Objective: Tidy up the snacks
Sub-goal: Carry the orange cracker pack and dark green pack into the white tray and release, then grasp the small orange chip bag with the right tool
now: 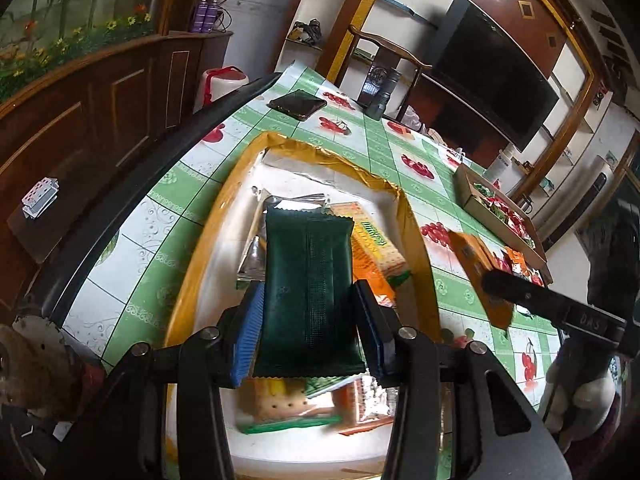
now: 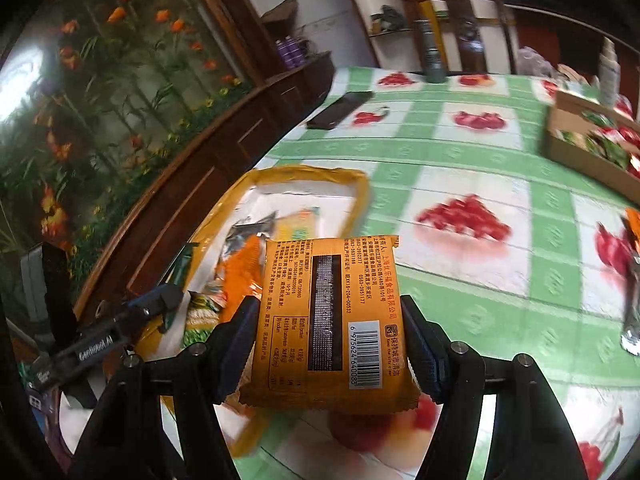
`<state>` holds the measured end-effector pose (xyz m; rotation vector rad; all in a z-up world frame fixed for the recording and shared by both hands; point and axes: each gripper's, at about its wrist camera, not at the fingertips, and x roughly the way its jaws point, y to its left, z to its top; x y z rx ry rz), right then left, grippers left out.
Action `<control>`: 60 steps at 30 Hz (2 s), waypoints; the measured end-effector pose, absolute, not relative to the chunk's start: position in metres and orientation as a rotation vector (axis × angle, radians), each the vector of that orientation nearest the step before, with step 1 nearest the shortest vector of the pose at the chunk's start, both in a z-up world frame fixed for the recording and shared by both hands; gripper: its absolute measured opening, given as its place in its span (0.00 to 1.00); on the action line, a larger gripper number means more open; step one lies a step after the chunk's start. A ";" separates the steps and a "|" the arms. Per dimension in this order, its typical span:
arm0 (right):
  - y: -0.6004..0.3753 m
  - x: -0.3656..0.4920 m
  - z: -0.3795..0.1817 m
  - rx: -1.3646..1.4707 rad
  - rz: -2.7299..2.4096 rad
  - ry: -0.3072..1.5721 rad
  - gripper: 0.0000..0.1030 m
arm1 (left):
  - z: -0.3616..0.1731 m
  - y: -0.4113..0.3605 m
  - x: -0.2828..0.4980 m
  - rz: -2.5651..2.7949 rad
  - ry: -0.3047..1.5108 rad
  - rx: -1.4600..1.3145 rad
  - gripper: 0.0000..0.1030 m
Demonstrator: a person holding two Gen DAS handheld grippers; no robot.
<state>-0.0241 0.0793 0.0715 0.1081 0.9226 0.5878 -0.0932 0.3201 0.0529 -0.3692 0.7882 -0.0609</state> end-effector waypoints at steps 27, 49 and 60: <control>0.195 0.069 0.045 0.065 0.600 0.990 0.70 | 0.048 0.337 -0.073 -0.116 0.799 -0.420 0.49; 0.061 -0.015 0.069 0.157 0.510 0.865 0.70 | 0.107 0.252 -0.115 -0.356 0.683 -0.377 0.77; -0.147 -0.020 0.070 0.467 0.173 0.781 0.72 | 0.095 0.196 -0.116 -0.494 0.812 -0.425 0.77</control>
